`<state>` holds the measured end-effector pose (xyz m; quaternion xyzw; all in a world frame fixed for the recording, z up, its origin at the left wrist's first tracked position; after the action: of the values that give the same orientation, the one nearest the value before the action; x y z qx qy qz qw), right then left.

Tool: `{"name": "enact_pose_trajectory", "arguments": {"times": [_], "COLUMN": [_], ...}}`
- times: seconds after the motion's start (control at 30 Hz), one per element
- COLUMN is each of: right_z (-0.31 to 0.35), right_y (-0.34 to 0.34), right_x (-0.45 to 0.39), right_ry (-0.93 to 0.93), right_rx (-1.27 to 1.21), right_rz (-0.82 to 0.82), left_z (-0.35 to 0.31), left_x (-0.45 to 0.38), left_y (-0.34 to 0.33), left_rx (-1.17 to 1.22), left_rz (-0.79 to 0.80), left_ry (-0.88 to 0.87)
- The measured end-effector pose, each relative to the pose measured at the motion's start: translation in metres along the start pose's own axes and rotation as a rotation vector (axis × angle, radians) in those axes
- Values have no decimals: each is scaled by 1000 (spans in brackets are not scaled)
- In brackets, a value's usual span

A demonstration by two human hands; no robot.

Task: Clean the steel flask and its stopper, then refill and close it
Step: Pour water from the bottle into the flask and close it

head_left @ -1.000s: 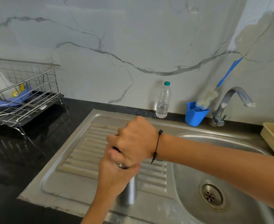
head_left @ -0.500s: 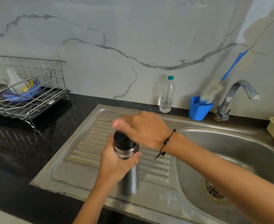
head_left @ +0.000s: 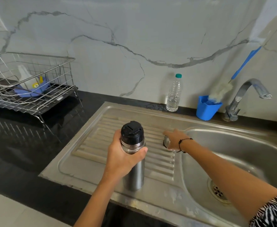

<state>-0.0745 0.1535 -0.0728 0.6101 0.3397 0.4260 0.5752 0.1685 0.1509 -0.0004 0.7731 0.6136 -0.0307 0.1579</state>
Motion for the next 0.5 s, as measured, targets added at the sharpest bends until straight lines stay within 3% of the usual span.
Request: {"name": "enact_pose_trajectory", "arguments": {"times": [0.17,0.37,0.5], "right_z": [17,72,106], "right_y": [27,172,225], "right_x": [4,51,95], "right_ry": [94,384,600], "right_rx": [-196,-511,-391], "right_rz": [-70,-184,-123], "left_z": [2,3,4], "left_x": [1,0,-1], "left_y": [0,0,1], "left_rx": [0,-2,2], "left_rz": [-5,13,23], "left_ry": [14,18,8]}}
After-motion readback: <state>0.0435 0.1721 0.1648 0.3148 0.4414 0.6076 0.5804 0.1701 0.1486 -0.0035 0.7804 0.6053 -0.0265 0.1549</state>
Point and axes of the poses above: each hand's wrist, its own x-axis away from the middle knuckle, its own y-axis out of the back of the hand, z = x × y, the point moved 4 cm from there along -x, towards the middle knuckle, and after that the axes turned 12 degrees about -z, right-handed, at the moved point
